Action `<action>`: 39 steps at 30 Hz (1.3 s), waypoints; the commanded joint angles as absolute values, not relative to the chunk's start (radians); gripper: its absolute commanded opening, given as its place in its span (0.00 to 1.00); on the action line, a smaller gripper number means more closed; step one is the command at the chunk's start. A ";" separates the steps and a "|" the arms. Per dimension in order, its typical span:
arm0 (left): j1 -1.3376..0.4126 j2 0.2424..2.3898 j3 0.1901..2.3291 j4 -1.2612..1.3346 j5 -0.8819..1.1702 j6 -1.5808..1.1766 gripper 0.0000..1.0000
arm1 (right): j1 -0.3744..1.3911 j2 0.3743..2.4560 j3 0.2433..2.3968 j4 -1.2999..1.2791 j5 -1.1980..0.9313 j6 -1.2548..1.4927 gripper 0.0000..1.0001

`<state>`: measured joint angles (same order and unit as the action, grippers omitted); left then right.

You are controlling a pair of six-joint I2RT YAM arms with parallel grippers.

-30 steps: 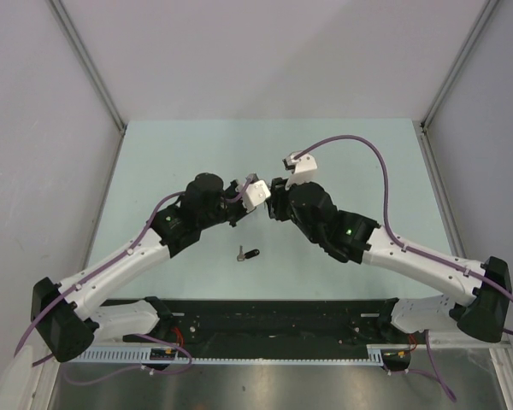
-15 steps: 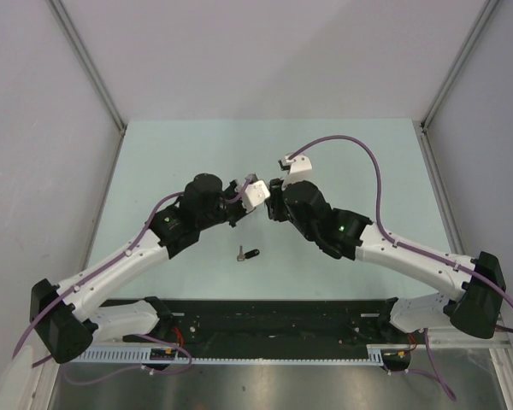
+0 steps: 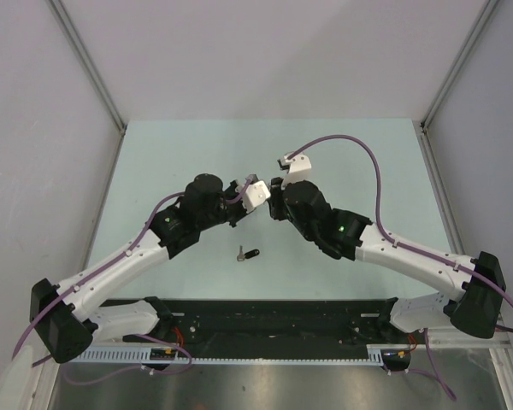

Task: Put the keys on the keyring

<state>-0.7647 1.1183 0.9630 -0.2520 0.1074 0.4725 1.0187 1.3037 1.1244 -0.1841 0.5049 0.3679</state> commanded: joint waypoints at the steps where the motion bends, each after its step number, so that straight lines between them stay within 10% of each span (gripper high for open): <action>1: -0.773 1.080 0.974 -0.172 0.092 0.509 0.08 | 1.012 1.286 1.167 -0.164 0.571 0.344 0.27; 20: -0.779 1.080 0.976 -0.181 0.107 0.520 0.09 | 0.980 1.296 1.167 -0.143 0.480 0.264 0.17; 24: -0.779 1.077 0.976 -0.175 0.100 0.511 0.08 | 0.982 1.286 1.166 -0.140 0.488 0.250 0.00; 39: -0.785 1.063 1.020 -0.144 0.100 0.339 0.08 | 1.003 1.206 1.111 0.121 0.558 0.051 0.00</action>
<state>-0.7685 1.1046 0.9638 -0.2146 0.0826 0.4049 1.0000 1.2758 1.1194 -0.0795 0.5175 0.1505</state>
